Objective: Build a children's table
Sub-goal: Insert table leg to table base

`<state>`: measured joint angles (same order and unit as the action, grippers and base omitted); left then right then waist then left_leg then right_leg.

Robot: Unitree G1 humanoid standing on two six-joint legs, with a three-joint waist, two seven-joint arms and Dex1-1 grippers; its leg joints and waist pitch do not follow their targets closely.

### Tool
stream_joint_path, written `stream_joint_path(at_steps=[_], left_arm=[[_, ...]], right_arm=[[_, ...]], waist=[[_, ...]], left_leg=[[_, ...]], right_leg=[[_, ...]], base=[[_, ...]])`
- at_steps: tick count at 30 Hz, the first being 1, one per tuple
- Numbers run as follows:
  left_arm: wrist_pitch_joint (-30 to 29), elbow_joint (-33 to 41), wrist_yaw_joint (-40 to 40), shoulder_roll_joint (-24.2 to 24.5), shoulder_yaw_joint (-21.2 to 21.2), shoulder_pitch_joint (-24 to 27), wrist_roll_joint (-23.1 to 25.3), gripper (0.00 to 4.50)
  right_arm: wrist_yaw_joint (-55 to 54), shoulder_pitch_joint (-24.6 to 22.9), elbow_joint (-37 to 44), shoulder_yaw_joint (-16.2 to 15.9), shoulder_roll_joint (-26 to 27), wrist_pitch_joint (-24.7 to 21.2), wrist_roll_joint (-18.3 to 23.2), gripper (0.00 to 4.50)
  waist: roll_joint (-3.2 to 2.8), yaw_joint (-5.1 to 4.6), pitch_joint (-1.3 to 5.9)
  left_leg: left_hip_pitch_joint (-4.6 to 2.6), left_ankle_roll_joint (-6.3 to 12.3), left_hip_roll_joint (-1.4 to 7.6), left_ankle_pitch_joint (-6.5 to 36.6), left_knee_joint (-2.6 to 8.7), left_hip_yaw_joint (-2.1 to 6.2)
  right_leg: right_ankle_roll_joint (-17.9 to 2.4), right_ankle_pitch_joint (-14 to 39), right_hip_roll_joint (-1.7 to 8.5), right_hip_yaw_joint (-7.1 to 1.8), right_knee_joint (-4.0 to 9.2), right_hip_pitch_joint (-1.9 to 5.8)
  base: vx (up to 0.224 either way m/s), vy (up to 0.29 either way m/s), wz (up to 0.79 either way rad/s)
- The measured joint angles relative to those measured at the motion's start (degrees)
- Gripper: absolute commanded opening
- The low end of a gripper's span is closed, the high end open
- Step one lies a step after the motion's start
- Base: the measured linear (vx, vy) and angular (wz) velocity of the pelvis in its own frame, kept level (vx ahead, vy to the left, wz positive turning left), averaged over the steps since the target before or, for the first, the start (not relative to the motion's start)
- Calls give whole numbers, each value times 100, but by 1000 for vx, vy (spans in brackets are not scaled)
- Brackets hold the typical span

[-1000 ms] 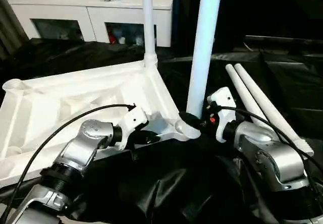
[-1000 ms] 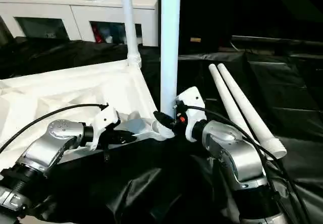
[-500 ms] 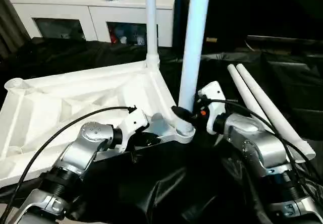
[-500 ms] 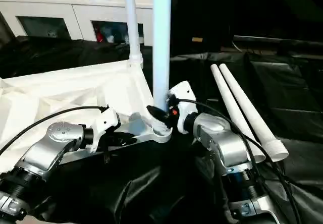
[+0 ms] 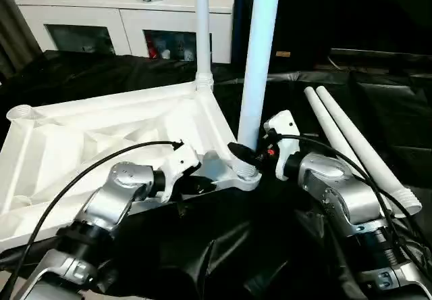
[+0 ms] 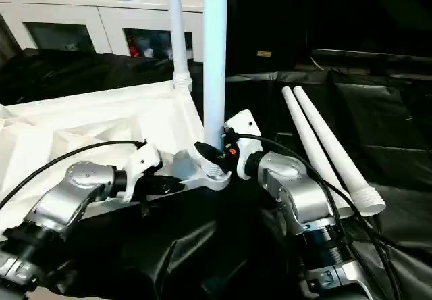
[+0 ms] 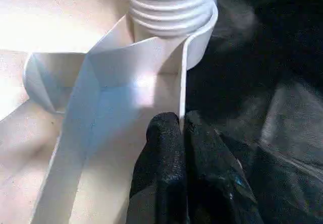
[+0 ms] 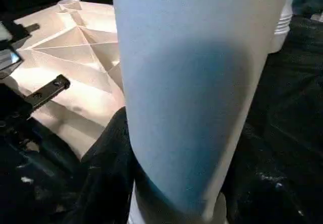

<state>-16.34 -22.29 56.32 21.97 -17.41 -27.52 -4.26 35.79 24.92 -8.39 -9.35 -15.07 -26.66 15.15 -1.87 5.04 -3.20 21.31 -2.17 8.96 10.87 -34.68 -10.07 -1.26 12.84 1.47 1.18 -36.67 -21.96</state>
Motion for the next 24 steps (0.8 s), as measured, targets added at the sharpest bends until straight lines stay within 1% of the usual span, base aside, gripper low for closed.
stream_joint_path(at_steps=[8, 11, 13, 17, 24], left_arm=[[-18, -22, -22, -12, 52, -10, 3, 0], [-17, 24, 97, 5, 69, 0, -4, 0], [-17, 43, 109, 19, 71, 9, -8, 0], [-17, 18, 39, -1, 117, 17, -7, 0], [-18, -46, -35, -65, 121, -12, 0, 0]], right_arm=[[84, 63, -167, 50, -69, 82, -17, 189], [102, 230, -406, 50, -57, 133, -34, 189], [115, 259, -488, 46, -15, 189, -53, 189], [146, 472, -860, 84, 108, 281, -55, 189], [170, 476, -970, 102, 117, 357, -54, 189]], waist=[[1, -6, -1], [1, -2, -2], [1, 4, -2], [1, -22, -1], [1, -7, -2]], left_leg=[[-3, -1, 0, 0, 4, 0], [1, 0, 0, 0, 4, 0], [3, 0, 0, 0, 8, 0], [5, 0, 0, 0, 12, 0], [5, 0, 0, 0, 12, -1]], right_leg=[[0, 0, 0, 0, -1, -2], [1, 1, 0, 1, -1, -5], [0, 3, -1, 1, 1, -7], [-1, 3, -1, 3, 2, -10], [-1, 3, -1, 2, 3, -10]], base=[[0, 0, 0], [0, 0, 0], [0, 0, 0], [0, 0, 0], [0, 0, 0]])
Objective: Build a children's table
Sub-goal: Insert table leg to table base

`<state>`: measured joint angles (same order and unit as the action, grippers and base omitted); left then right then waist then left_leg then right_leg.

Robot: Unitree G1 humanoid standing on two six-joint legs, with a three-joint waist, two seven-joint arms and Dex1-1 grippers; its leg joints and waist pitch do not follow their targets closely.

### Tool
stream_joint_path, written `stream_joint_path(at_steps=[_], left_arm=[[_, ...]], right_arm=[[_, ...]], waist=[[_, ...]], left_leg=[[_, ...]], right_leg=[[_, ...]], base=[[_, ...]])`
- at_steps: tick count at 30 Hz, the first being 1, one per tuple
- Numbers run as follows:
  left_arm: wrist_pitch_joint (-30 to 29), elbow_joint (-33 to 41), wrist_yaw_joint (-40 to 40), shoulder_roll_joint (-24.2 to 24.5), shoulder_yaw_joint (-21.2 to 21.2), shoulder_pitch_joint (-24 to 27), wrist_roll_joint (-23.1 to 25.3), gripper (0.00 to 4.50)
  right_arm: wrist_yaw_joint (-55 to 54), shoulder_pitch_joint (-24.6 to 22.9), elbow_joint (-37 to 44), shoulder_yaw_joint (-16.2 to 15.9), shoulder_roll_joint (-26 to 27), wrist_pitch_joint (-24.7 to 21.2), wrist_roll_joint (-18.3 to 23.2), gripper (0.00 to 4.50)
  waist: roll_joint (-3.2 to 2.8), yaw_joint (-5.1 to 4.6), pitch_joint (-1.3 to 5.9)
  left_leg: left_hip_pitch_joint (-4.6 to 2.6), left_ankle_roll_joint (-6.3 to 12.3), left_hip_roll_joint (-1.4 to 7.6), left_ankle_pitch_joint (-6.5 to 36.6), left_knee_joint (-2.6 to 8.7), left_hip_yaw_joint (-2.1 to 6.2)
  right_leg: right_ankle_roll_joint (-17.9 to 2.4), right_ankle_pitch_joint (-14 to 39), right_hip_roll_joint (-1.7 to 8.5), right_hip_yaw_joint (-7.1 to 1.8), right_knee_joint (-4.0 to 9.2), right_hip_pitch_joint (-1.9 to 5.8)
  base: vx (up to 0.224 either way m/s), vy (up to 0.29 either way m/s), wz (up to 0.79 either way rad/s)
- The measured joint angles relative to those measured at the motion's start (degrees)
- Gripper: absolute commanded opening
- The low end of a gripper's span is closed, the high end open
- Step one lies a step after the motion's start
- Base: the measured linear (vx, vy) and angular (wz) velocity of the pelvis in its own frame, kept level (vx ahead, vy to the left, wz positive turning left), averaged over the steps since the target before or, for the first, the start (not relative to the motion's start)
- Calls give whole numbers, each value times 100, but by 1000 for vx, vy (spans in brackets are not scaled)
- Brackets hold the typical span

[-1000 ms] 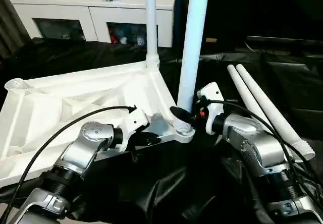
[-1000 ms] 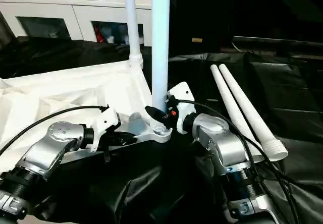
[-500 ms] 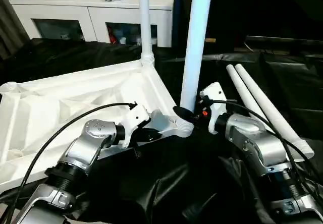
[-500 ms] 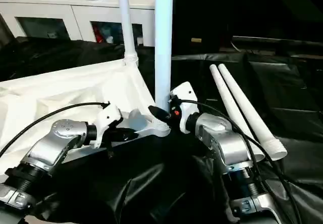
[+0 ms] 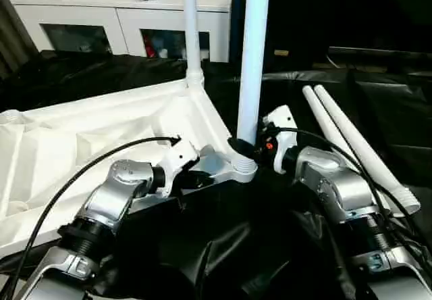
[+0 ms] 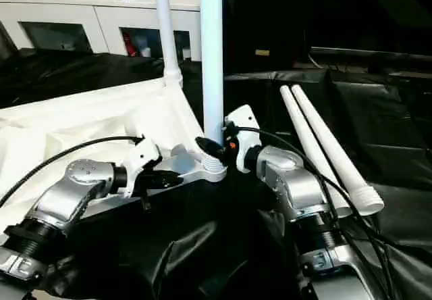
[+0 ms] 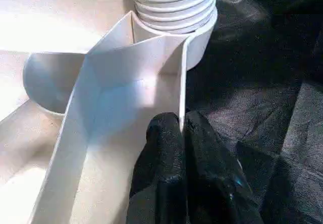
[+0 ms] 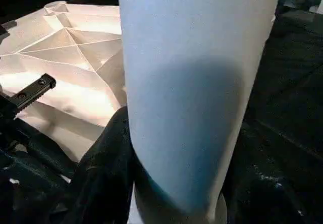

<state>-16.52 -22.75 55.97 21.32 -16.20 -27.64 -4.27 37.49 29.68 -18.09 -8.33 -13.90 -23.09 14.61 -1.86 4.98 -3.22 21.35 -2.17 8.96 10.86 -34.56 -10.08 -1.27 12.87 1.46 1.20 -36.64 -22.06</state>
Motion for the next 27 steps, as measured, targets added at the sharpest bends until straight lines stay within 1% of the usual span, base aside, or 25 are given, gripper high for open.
stream_joint_path(at_steps=[3, 7, 8, 13, 15, 20, 24, 26, 27], left_arm=[[0, -101, -39, -58, 1, -62, 3, 0], [-5, -166, -69, -97, 1, -104, 4, 0], [-4, -208, -92, -123, 1, -133, 15, 0], [-4, -297, -236, -178, 3, -197, 62, 0], [-4, -310, -245, -175, 18, -201, 62, 0], [-4, -313, -238, -193, 15, -201, 64, 0], [-1, -314, -200, -196, 14, -201, 64, 0], [29, -326, -176, -183, 11, -201, 67, 0], [64, -336, -161, -161, 4, -201, 69, 0]], right_arm=[[17, -67, 1, 65, -6, 83, 1, 189], [41, -155, -3, 120, -18, 239, 4, 189], [37, -223, -27, 180, 0, 353, 33, 189], [31, -342, -175, 398, 41, 614, 145, 189], [47, -480, -188, 506, 88, 775, 210, 189], [3, -693, -147, 657, 176, 926, 378, 188], [-1, -756, -83, 645, 176, 993, 357, 188], [1, -745, -59, 548, 151, 1023, 264, 188], [13, -694, -57, 442, 115, 1047, 149, 188]], waist=[[-5, 21, 2], [-7, 24, 3], [-10, 28, 5], [-19, 38, 7], [-24, 32, 10], [-31, 35, 14], [-42, 34, 20], [-44, 33, 21], [-45, 33, 21]], left_leg=[[-1, 0, 0, 0, -1, -1], [-1, 0, -1, 0, -1, -3], [-2, 0, -1, 0, -1, -4], [-1, 0, -2, 0, -1, -5], [0, 0, -2, 0, 0, -5], [0, 1, -2, 0, 3, -5], [2, 1, -2, 1, 10, -5], [2, 1, -2, 1, 11, -4], [2, 1, -2, 1, 12, -4]], right_leg=[[0, 0, 1, 0, 1, 3], [-1, -1, 3, -1, 0, 3], [-1, -1, 4, -1, 1, 4], [-1, -1, 5, 0, 3, 5], [0, 0, 5, 0, 5, 5], [0, 0, 5, 1, 12, 5], [0, 0, 5, 2, 22, 6], [0, 0, 5, 3, 23, 6], [0, 0, 5, 4, 23, 6]], base=[[0, 0, 0], [0, 0, 0], [0, 0, 0], [0, 0, 0], [0, 0, 0], [0, 0, 0], [0, 0, 0], [0, 0, 0], [0, 0, 0]])
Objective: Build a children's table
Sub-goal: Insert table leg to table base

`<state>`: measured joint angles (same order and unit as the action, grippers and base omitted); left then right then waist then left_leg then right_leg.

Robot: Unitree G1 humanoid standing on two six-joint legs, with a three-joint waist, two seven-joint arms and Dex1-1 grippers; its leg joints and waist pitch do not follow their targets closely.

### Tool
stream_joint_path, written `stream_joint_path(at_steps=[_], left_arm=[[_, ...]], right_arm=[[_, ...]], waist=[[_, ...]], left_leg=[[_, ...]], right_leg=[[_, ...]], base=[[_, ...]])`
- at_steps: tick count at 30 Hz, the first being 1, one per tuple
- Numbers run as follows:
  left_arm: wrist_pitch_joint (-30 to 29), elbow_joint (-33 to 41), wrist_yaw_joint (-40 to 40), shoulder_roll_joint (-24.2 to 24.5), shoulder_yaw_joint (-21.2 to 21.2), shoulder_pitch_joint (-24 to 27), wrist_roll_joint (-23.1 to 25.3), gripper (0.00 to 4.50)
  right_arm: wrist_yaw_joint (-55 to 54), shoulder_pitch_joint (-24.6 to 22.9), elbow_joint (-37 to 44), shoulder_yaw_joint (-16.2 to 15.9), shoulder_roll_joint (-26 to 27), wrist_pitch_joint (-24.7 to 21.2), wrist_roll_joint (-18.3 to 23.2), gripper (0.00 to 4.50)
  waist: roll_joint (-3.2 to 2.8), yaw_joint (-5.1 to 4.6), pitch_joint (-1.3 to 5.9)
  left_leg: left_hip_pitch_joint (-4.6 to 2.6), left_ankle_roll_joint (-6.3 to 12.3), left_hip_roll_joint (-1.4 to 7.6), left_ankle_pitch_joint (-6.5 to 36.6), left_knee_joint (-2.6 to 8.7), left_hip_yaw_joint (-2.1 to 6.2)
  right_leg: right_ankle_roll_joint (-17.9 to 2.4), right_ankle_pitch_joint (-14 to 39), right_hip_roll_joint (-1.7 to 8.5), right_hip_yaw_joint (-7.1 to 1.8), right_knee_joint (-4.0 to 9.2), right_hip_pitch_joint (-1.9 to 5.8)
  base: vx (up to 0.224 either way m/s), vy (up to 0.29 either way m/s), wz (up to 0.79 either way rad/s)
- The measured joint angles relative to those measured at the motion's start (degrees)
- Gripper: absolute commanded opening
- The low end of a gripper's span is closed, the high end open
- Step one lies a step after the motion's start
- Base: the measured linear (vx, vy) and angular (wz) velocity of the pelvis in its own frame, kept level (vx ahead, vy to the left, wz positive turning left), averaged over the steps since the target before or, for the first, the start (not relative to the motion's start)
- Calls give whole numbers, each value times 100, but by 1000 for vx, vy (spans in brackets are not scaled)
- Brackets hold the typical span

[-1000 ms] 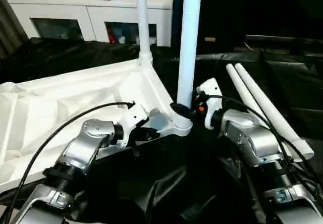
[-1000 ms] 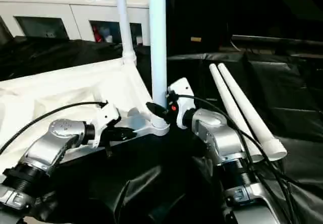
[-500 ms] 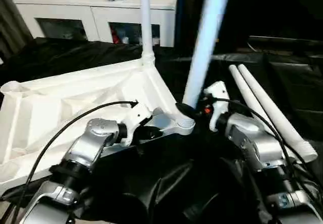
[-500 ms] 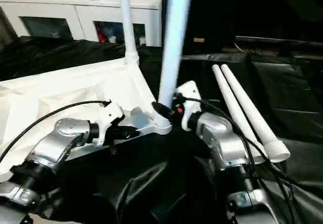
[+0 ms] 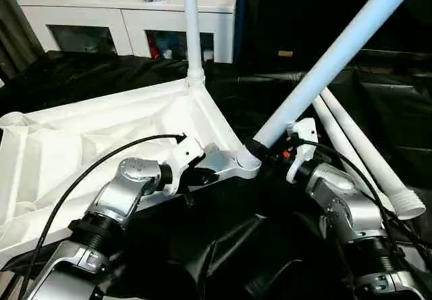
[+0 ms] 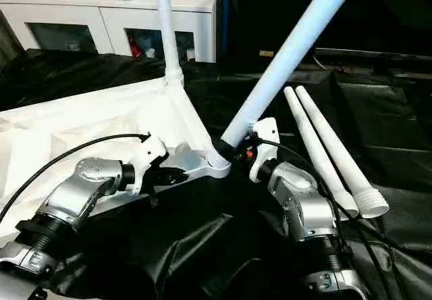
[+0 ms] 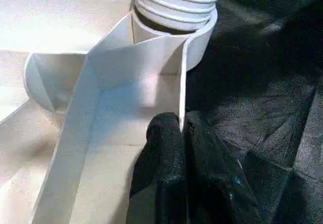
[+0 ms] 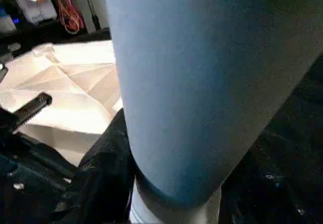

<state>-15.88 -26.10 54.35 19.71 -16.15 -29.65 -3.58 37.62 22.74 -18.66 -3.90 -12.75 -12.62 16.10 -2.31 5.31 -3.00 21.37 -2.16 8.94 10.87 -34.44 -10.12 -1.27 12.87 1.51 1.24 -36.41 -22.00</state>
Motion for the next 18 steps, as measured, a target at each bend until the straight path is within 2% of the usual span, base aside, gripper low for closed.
stream_joint_path(at_steps=[3, 7, 11, 18], left_arm=[[15, -4, 21, 23, 0, 2, 6, 0], [55, -3, 38, 61, 0, 7, 35, 0], [102, 32, 147, 147, -4, 34, 56, 0], [185, 118, 373, 325, -55, 73, 91, 0]], right_arm=[[42, 120, -4, -221, -88, 30, -233, 188], [167, 312, -76, -347, -162, -78, -348, 188], [508, 623, -232, -574, -323, -217, -499, 188], [1010, 901, -535, -779, -400, -187, -652, 188]], waist=[[1, -18, 0], [16, -33, -4], [49, -39, -2], [102, -56, 21]], left_leg=[[-1, 0, 0, 0, 0, 0], [-4, 0, 1, 0, 0, 0], [-8, -1, 3, 0, 4, 0], [-7, -1, 5, 0, 18, 0]], right_leg=[[0, 0, 0, 0, 0, 0], [-1, -1, -1, 0, -1, 0], [-1, -1, -2, 2, 0, 0], [-2, -1, -5, 4, 15, 1]], base=[[0, 0, 0], [0, 0, 0], [0, 0, 0], [0, 0, 0]])
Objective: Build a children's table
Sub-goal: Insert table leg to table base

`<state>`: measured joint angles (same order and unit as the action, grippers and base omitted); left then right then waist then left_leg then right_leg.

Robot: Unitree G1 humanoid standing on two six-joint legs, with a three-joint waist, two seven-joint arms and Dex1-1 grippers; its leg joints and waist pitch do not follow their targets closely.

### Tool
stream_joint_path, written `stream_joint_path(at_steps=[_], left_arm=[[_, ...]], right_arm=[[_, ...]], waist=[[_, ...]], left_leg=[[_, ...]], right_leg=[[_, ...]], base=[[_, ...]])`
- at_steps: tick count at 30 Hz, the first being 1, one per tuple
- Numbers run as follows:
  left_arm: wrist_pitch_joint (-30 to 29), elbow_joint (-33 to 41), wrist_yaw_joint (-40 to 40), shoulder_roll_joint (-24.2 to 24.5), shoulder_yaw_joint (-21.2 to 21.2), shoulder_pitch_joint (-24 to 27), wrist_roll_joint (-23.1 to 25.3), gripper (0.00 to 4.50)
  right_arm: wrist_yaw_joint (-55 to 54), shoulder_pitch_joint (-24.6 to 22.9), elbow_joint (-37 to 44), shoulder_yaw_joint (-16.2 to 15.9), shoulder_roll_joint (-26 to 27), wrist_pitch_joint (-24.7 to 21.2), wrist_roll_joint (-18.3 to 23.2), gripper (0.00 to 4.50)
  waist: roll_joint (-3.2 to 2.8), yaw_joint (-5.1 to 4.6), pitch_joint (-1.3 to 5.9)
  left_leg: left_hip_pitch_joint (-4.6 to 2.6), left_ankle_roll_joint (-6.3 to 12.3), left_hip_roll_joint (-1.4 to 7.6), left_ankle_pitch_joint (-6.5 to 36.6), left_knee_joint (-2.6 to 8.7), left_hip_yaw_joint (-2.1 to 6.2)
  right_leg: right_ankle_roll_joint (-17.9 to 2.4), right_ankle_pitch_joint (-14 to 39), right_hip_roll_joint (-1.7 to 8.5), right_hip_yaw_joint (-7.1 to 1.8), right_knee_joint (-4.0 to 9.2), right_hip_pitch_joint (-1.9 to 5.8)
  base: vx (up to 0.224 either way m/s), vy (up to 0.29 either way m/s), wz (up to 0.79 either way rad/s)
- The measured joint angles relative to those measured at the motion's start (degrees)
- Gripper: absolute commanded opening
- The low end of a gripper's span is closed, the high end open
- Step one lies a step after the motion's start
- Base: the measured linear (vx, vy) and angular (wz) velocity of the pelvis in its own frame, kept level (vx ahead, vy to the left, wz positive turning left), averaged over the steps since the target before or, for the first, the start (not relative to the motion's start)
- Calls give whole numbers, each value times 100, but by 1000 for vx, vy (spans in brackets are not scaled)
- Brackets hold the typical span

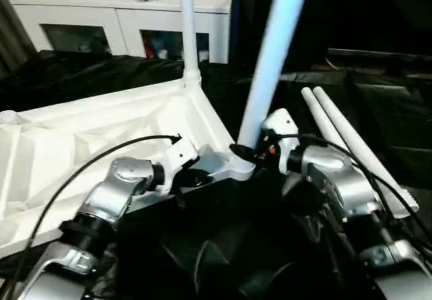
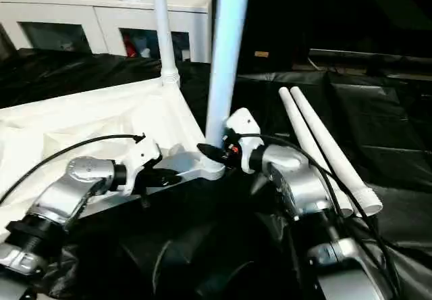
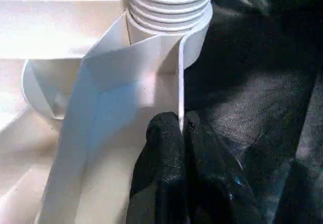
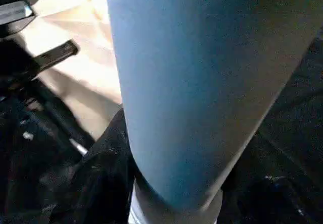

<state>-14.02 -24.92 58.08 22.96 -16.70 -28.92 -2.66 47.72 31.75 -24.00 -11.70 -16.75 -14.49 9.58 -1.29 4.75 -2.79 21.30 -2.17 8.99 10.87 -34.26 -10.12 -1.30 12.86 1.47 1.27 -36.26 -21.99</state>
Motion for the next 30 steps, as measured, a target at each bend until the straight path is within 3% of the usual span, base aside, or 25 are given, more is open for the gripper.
stream_joint_path(at_steps=[18, 30], left_arm=[[198, 306, 977, 514, -133, 209, -20, 0], [209, 277, 1107, 523, -134, 205, -17, 0]], right_arm=[[1762, 108, -311, -386, -330, 649, -2, 188], [2051, 245, -612, -447, -307, 891, -33, 188]], waist=[[51, 29, 31], [49, 29, 36]], left_leg=[[-18, 9, 1, 8, 4, 0], [-28, 8, 1, 8, 7, 0]], right_leg=[[-3, 2, 0, 4, 16, 25], [-5, 3, 0, 5, 16, 32]], base=[[0, 0, 0], [0, 0, 0]])
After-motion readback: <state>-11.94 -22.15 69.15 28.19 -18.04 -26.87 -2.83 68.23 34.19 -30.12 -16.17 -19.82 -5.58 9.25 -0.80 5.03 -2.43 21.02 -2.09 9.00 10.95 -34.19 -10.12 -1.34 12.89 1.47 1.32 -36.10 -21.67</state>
